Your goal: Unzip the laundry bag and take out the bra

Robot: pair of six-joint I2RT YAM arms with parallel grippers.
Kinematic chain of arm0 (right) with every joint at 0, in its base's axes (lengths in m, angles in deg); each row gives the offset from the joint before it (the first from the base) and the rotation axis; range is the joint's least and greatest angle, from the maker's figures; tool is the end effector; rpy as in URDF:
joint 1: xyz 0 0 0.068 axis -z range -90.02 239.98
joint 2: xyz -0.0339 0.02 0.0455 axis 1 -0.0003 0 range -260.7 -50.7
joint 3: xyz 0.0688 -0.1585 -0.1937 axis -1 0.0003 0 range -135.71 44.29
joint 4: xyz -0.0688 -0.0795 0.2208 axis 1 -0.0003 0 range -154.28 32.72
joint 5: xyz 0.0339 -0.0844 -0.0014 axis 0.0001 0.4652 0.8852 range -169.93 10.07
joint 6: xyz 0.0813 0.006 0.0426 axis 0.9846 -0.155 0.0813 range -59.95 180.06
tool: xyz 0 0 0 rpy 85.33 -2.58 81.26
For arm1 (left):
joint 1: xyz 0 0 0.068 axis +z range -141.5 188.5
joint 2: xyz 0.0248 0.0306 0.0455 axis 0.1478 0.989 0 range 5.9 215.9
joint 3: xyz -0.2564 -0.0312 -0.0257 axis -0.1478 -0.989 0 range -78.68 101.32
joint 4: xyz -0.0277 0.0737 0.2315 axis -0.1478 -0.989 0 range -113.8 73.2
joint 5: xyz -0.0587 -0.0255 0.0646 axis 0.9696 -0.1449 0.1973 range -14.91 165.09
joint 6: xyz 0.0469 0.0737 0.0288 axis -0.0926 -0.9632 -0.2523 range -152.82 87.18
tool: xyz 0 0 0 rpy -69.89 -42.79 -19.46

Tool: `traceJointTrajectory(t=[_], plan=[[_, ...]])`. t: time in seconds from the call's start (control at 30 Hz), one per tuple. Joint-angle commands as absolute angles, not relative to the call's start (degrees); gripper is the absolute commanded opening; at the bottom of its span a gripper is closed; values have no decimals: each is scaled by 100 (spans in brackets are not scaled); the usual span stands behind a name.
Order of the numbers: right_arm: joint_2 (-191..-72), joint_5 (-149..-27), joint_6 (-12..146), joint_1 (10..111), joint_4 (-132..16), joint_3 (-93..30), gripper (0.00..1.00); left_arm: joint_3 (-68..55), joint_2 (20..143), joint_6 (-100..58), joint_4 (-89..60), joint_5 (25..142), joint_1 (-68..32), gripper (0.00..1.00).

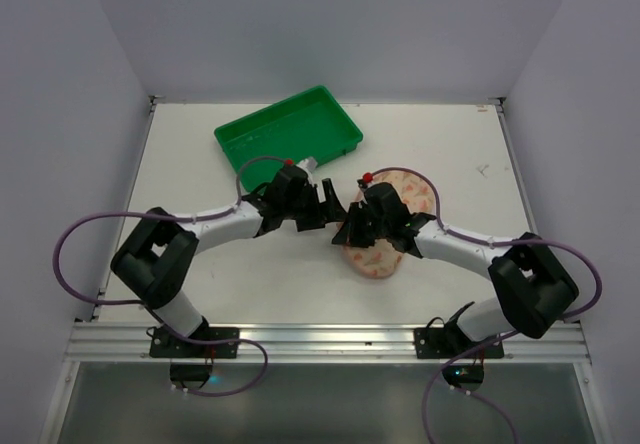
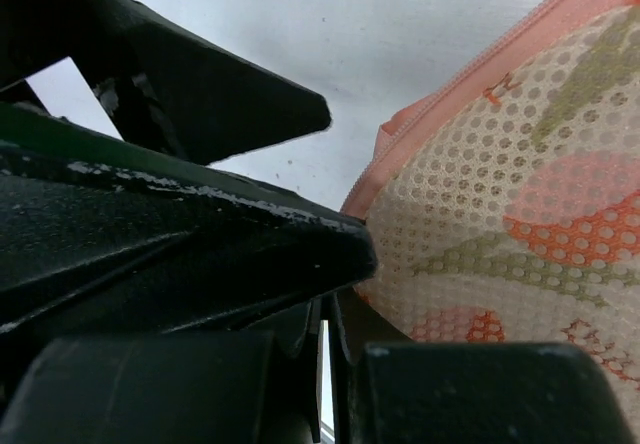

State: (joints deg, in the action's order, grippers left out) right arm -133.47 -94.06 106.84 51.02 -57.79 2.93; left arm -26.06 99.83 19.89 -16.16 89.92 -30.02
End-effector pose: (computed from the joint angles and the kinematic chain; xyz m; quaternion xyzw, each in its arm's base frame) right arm 0.2307 0.2124 0.1538 0.0119 0.9076 0.3574 0.2200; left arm 0.2716 -0.2431 0.1582 -0.0579 0.9009 -0.3778 0.2056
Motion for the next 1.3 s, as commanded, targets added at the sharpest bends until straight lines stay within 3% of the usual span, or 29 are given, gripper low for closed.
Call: traceJointTrajectory(t=[0.0, 0.17, 0.2, 0.27, 0.4, 0.63, 0.87, 1.0, 1.13, 1.23, 1.27], plan=[[-13341, -9531, 10549, 5078, -5464, 123, 0, -2569, 10230, 2149, -1004, 9222, -3096, 82], [-13192, -9435, 10549, 5087, -5508, 237, 0, -2472, 10556, 2141, -872, 9345, -3184, 62], [-13139, -9435, 10558, 5079, -5525, 254, 0, -2454, 10582, 2149, -854, 9372, -3219, 51], [-13060, -9382, 10576, 5079, -5561, 333, 0, -2446, 10618, 2158, -784, 9424, -3246, 40], [-12867, -9268, 10576, 5087, -5692, 500, 0, -2454, 10662, 2123, -722, 9425, -3255, 0], [-11927, -9014, 10646, 5096, -6525, 1282, 0, -2349, 10820, 1956, -863, 9372, -3000, 0], [-10154, -8697, 10848, 5114, -7731, 2170, 0, -1779, 11144, 1421, -1109, 9451, -2684, 0], [-9730, -8582, 10927, 5140, -8118, 2337, 0, -1314, 11443, 1008, -1284, 9600, -2482, 0], [-9904, -8740, 10857, 5140, -7594, 2259, 0, -724, 11769, 682, -1556, 9829, -2402, 0], [-10490, -9030, 10883, 5140, -6811, 2057, 0, -617, 11717, 892, -1496, 9934, -2402, 45], [-10685, -9083, 10892, 5140, -6626, 1987, 0, -739, 11542, 1040, -1478, 9917, -2411, 77]])
